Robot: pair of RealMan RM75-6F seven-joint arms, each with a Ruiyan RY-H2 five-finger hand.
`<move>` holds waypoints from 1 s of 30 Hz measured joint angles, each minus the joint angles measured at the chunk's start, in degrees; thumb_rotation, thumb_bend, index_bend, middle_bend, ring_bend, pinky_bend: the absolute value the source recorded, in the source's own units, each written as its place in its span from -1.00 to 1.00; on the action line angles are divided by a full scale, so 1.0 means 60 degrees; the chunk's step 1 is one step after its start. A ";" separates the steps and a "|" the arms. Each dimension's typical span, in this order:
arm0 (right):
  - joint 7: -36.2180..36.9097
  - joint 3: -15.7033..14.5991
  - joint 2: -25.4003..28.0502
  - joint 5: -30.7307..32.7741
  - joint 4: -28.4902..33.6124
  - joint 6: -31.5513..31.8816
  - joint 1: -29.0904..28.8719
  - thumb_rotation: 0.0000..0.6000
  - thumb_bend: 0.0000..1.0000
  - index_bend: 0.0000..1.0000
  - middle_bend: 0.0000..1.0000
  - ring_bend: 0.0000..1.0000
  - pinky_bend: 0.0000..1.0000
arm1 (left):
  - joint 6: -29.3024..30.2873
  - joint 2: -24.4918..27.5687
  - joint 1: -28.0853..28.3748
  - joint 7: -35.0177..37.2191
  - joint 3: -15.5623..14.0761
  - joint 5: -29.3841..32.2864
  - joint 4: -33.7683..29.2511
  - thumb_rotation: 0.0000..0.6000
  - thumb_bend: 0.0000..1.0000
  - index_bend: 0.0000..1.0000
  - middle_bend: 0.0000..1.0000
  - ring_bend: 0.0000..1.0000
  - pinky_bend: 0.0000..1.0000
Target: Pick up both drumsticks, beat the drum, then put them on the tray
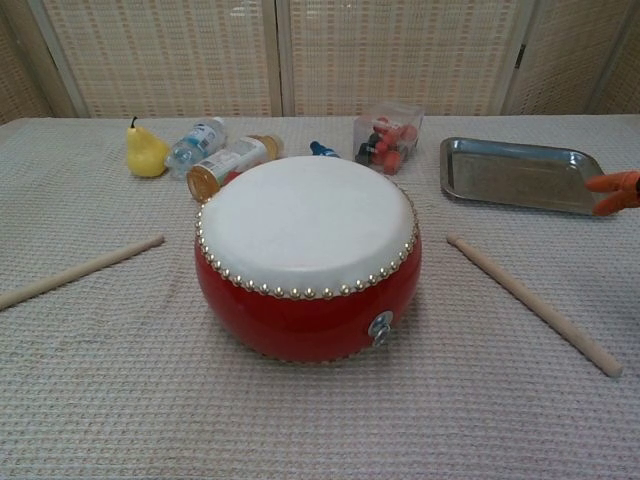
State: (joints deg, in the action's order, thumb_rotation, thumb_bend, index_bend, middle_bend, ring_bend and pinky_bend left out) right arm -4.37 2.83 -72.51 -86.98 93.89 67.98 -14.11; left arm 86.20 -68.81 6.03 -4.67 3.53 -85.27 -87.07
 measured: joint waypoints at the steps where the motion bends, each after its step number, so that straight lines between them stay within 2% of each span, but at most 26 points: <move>1: -0.0004 0.0042 0.0040 -0.0064 0.0023 0.0075 -0.0033 1.00 -0.50 -0.88 -0.72 -1.00 -0.75 | -0.0075 -0.0046 0.0066 0.0136 0.0038 0.0016 0.0017 1.00 -0.42 -0.63 -0.73 -0.81 -0.83; 6: -0.0259 0.0324 0.0602 -0.0393 0.0521 0.0690 -0.0125 1.00 -0.50 -0.88 -0.72 -1.00 -0.75 | -0.1032 -0.0361 0.0626 0.0586 0.0239 0.0245 0.0077 1.00 -0.35 -0.42 -0.58 -0.67 -0.75; 9: -0.0413 0.0485 0.1032 -0.0522 0.0934 0.1072 -0.0124 1.00 -0.50 -0.88 -0.72 -1.00 -0.75 | -0.1821 -0.0613 0.1019 0.0673 0.0333 0.0521 0.0097 1.00 -0.34 -0.39 -0.53 -0.65 -0.74; 14: -0.0576 0.0649 0.1633 -0.0617 0.1423 0.1546 -0.0032 1.00 -0.50 -0.88 -0.72 -1.00 -0.75 | -0.3084 -0.1018 0.1566 0.0486 0.0415 0.1287 0.0099 1.00 -0.34 -0.44 -0.56 -0.65 -0.74; 16: -0.0584 0.0675 0.1866 -0.0594 0.1587 0.1703 0.0051 1.00 -0.50 -0.88 -0.72 -1.00 -0.75 | -0.3502 -0.1246 0.1764 0.0248 0.0479 0.1807 0.0149 1.00 -0.34 -0.51 -0.61 -0.66 -0.74; 18: -0.0545 0.0669 0.2044 -0.0536 0.1687 0.1787 0.0137 1.00 -0.50 -0.88 -0.72 -1.00 -0.75 | -0.3849 -0.1466 0.1938 -0.0074 0.0560 0.2396 0.0235 1.00 -0.34 -0.66 -0.69 -0.73 -0.75; 21: -0.0408 0.0612 0.2210 -0.0469 0.1752 0.1869 0.0243 1.00 -0.50 -0.88 -0.73 -1.00 -0.75 | -0.4292 -0.1694 0.2175 -0.0597 0.0691 0.3299 0.0342 1.00 -0.34 -0.76 -0.77 -0.82 -0.78; 24: -0.0271 0.0553 0.2280 -0.0440 0.1758 0.1906 0.0301 1.00 -0.50 -0.88 -0.73 -1.00 -0.75 | -0.4777 -0.1806 0.2419 -0.1011 0.0809 0.4077 0.0386 1.00 -0.34 -0.71 -0.80 -0.86 -0.80; 30: 0.0058 0.0453 0.2312 -0.0454 0.1668 0.1931 0.0343 1.00 -0.50 -0.88 -0.73 -1.00 -0.76 | -0.5827 -0.1607 0.2857 -0.1028 0.0923 0.4841 0.0230 1.00 -0.34 -0.63 -0.82 -0.89 -0.81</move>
State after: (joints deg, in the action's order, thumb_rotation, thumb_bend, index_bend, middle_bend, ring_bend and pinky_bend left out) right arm -4.02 5.54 -58.63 -89.71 103.90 79.57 -12.06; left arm 51.24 -78.45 23.17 -10.84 9.07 -56.22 -85.69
